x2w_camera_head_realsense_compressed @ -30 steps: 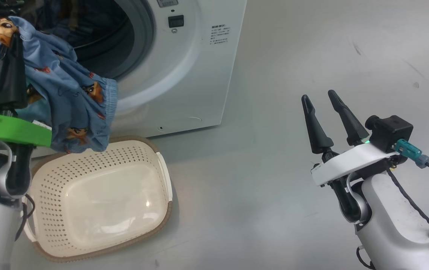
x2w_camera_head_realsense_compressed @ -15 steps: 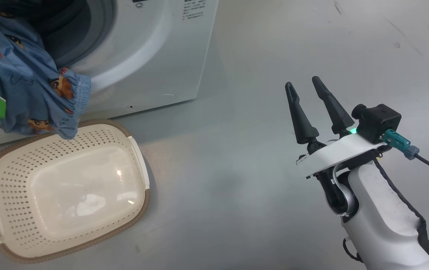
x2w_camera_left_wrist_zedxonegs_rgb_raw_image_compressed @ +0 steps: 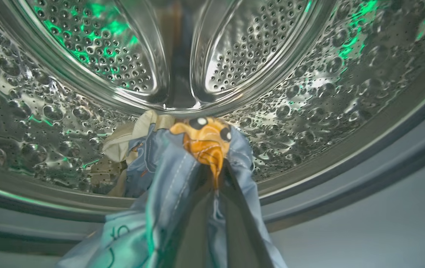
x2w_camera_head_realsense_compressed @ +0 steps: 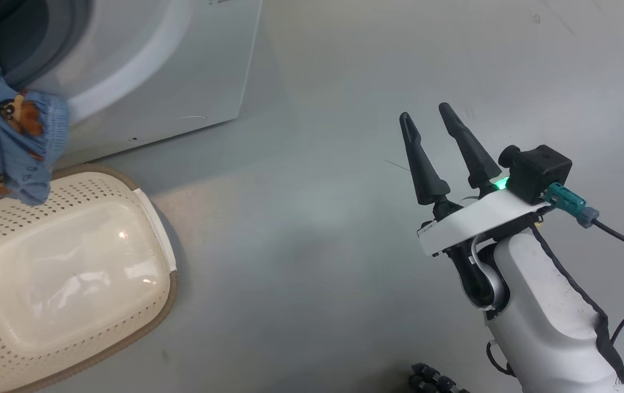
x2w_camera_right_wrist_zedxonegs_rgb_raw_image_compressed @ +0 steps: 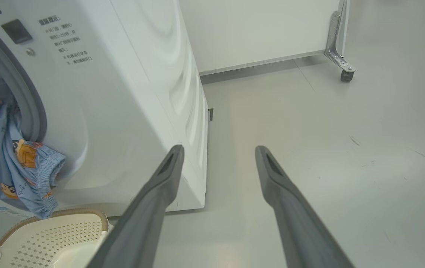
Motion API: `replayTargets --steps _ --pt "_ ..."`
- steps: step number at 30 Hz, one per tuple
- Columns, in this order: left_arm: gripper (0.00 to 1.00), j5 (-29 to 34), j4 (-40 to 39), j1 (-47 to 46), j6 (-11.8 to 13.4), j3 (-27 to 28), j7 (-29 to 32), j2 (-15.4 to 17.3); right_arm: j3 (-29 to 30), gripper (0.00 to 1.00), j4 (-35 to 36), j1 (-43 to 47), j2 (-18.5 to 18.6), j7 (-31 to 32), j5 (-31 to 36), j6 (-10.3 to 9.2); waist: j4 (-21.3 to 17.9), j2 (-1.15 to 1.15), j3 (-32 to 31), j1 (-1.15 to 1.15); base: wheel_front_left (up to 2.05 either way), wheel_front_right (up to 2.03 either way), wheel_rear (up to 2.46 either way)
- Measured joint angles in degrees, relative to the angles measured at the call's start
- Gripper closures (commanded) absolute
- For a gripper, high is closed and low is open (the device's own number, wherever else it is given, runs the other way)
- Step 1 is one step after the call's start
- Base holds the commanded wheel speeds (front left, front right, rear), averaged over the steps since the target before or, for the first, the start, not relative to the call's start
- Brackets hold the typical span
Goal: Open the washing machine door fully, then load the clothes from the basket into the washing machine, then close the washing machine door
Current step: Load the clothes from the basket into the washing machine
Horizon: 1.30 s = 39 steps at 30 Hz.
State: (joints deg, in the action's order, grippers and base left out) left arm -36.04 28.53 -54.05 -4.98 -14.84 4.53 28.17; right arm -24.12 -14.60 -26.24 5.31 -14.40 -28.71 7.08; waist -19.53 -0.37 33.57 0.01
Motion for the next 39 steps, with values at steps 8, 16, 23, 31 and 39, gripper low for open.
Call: replayTargets --steps 8,16,23,31,39 --pt "1.00 2.44 1.68 -7.35 -0.37 0.58 -2.44 1.94 0.66 0.00 0.18 -0.07 -0.55 0.00 0.00 0.00 -2.71 0.00 2.67 0.00 0.00 0.00 0.00" --pt "1.00 4.33 1.57 -12.76 0.13 2.19 -11.33 -0.41 2.50 0.00 0.29 -0.20 -0.86 0.00 0.57 0.00 -3.35 0.00 4.22 0.00 0.00 0.00 0.00" --pt "0.00 4.32 8.28 -12.36 0.13 0.16 -11.11 -2.85 2.33 0.00 0.30 -1.21 -0.98 0.00 1.05 0.00 -1.75 0.00 4.08 0.00 0.00 0.00 0.00" --pt "0.00 4.26 12.46 -11.99 -0.16 -0.32 -11.40 -3.86 1.98 0.00 0.22 -1.28 -1.10 0.00 1.46 0.00 -0.29 0.00 3.50 0.00 0.00 0.00 0.00" --pt "0.00 4.25 13.58 -11.95 -0.48 -1.70 -13.04 -6.33 2.35 0.00 -0.09 -1.29 -1.13 0.00 1.60 0.00 0.80 0.00 2.78 0.00 0.00 0.00 0.00"
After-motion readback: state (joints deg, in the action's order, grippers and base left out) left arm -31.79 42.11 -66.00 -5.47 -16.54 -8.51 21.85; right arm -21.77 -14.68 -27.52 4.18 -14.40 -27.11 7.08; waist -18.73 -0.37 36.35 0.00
